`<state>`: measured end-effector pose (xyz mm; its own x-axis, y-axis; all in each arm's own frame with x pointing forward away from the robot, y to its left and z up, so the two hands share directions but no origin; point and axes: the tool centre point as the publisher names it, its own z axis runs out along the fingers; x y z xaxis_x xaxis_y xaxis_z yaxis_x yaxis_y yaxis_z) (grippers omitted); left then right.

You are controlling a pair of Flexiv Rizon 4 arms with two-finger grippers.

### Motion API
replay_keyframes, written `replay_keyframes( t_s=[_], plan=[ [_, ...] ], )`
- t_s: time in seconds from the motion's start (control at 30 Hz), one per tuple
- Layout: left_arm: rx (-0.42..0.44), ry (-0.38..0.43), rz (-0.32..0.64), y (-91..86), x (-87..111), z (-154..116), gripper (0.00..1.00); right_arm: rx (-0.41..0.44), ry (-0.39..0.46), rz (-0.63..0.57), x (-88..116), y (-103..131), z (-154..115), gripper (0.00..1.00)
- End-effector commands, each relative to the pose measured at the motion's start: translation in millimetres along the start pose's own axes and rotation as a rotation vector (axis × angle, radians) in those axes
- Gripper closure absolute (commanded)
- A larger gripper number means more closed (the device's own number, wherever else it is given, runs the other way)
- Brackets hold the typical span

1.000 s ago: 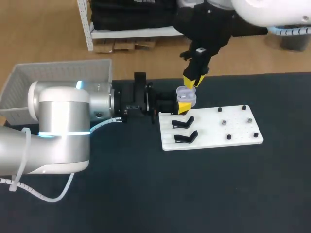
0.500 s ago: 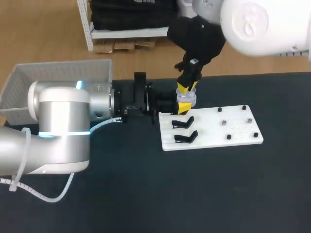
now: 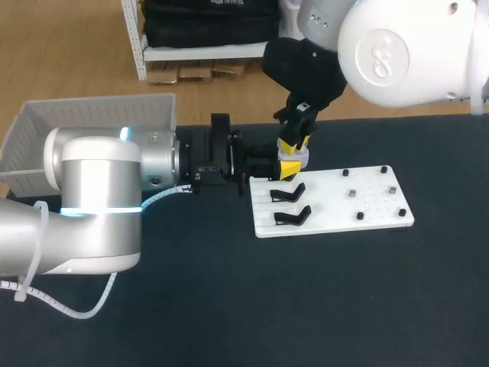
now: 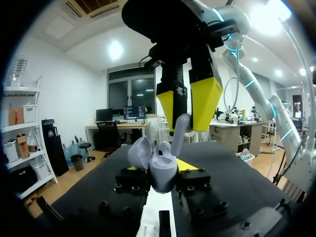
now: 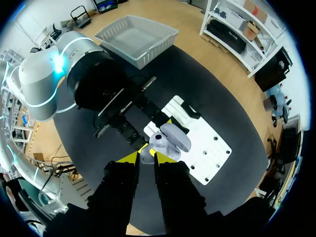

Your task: Pick up each earbud case from the left stands, insert the matching earbuds, close the lid, and place the case in the box.

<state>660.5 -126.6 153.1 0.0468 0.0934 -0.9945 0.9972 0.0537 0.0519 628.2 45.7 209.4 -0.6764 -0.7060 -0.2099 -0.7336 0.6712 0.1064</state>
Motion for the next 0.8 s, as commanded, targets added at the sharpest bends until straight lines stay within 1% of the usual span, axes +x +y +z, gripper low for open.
replay_keyframes(
  t_s=[0.03, 0.47, 0.8],
  plan=[
    [-0.009, -0.007, 0.005, -2.0, 1.4, 0.1, 1.00, -0.004, 0.012, -0.003, -5.3, -3.0, 3.6, 1.00],
    [-0.009, -0.007, 0.005, -2.0, 1.4, 0.1, 1.00, 0.002, 0.023, -0.009, -9.5, -10.2, 6.4, 1.00],
    [-0.009, -0.007, 0.005, -2.0, 1.4, 0.1, 1.00, 0.002, 0.034, -0.016, -10.6, -10.9, 11.5, 1.00]
  ],
)
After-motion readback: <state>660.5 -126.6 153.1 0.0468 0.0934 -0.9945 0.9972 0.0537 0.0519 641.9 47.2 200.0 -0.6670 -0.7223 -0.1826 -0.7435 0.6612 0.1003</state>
